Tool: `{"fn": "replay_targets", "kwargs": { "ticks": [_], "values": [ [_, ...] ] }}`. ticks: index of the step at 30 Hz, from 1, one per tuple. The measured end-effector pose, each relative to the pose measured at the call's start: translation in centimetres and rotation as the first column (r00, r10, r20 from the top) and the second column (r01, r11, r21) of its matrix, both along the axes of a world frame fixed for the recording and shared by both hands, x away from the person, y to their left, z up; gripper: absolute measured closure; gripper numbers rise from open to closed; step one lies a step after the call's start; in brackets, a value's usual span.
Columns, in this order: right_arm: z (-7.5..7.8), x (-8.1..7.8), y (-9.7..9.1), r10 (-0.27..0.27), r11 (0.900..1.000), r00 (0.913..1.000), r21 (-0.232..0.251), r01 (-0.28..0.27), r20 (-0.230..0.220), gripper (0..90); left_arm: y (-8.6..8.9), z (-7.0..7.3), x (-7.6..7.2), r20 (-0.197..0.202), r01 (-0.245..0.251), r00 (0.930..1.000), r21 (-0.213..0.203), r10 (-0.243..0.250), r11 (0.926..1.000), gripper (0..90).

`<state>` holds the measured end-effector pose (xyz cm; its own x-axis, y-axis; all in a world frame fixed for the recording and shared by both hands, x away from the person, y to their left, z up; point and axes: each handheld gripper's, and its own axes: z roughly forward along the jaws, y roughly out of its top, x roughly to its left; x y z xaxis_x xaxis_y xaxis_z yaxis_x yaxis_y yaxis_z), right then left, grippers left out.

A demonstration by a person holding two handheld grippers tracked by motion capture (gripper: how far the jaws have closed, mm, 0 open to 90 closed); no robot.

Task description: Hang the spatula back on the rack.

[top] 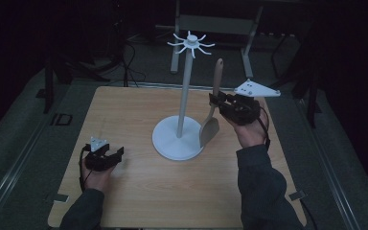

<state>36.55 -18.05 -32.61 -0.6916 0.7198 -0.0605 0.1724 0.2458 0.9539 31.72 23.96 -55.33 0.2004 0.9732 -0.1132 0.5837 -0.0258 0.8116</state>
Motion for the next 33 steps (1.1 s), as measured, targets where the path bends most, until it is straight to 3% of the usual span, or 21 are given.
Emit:
{"fn": "replay_targets", "kwargs": {
  "ticks": [33],
  "values": [
    [1.3, 1.6, 1.2, 0.03, 0.999, 0.999, -0.031, -0.031, -0.033, 76.0, 0.0, 0.0, 0.2, -0.003, 0.001, 1.0, -0.001, -0.001, 1.0, 37.6]
  ]
}}
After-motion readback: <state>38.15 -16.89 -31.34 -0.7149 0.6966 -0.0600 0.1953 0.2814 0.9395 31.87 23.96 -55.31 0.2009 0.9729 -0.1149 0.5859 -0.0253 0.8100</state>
